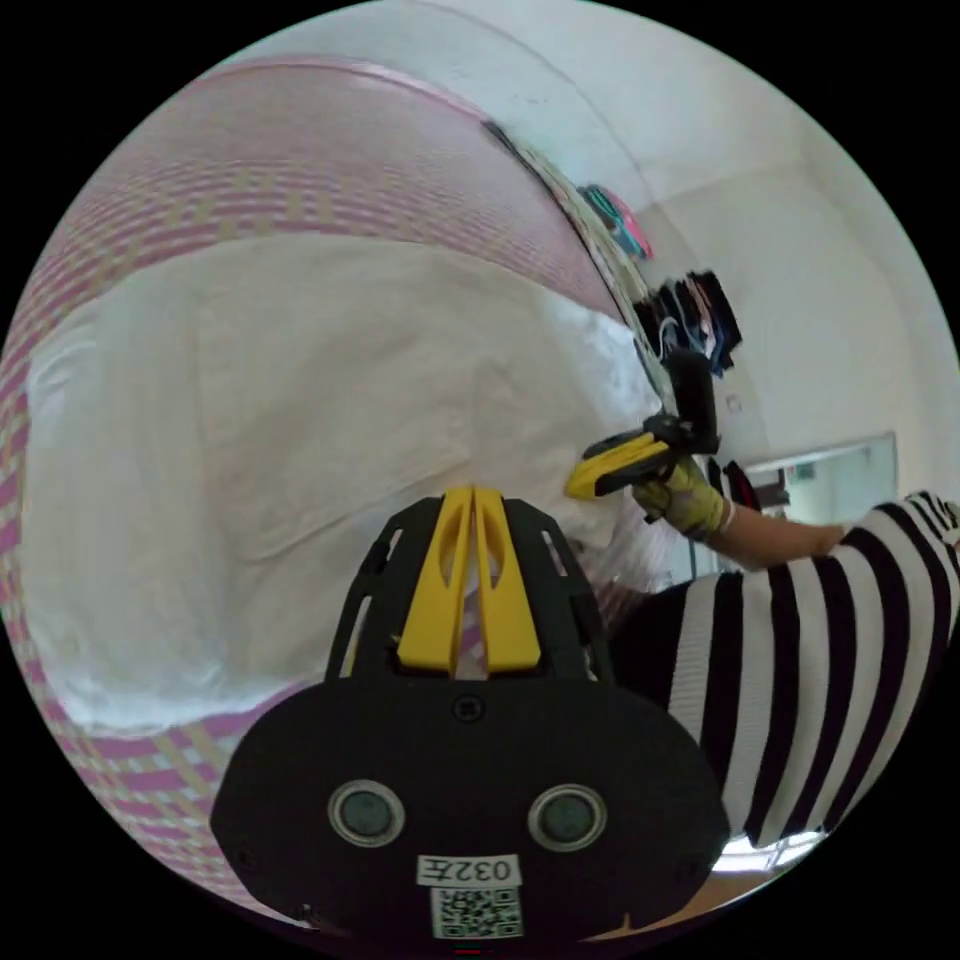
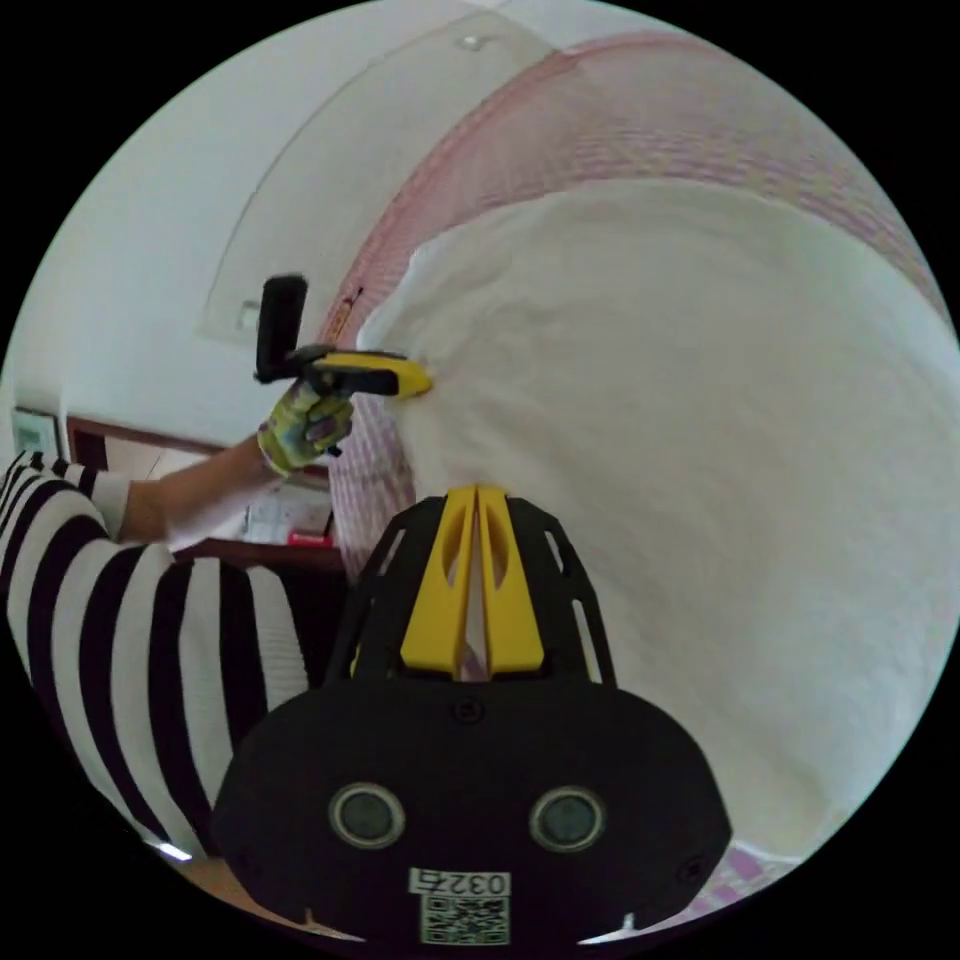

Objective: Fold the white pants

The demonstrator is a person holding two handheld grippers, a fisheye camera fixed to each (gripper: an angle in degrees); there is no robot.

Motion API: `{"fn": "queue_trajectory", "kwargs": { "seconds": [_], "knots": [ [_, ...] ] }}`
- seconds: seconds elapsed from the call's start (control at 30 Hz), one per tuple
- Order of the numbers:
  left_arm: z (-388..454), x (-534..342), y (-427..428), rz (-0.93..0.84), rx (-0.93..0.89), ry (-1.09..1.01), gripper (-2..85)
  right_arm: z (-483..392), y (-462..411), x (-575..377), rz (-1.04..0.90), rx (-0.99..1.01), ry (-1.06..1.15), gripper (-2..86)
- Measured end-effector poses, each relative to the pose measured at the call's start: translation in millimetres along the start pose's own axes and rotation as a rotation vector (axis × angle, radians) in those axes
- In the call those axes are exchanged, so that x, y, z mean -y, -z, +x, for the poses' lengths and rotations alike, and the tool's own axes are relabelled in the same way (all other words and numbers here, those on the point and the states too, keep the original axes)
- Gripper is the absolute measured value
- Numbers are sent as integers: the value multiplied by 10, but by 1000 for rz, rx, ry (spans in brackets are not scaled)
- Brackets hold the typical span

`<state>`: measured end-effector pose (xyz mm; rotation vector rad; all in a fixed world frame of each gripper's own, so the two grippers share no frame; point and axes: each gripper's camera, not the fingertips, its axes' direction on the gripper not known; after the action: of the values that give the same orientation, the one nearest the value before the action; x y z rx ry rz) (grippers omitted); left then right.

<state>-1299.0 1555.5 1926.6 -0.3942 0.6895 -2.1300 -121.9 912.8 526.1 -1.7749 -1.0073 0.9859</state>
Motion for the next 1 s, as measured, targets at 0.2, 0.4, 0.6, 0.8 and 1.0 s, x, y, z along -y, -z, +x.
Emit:
{"fn": "queue_trajectory", "kwargs": {
  "seconds": [0.2,0.4,0.6,0.8,1.0],
  "knots": [
    [-129,-409,341,71,184,61,-9,-515,409,-475,24,-92,75,-10],
    [-548,-678,375,59,272,137,-10,-623,411,-845,40,-130,-38,-10],
    [-820,-438,346,-60,381,133,-10,-991,575,-809,0,-165,-16,-10],
    [-772,-358,417,93,399,208,-9,-1015,1671,-1530,364,-82,-141,-8],
    [42,-169,-521,12,53,-101,-9,-222,2954,-3345,885,-96,-710,33]
  ]
}}
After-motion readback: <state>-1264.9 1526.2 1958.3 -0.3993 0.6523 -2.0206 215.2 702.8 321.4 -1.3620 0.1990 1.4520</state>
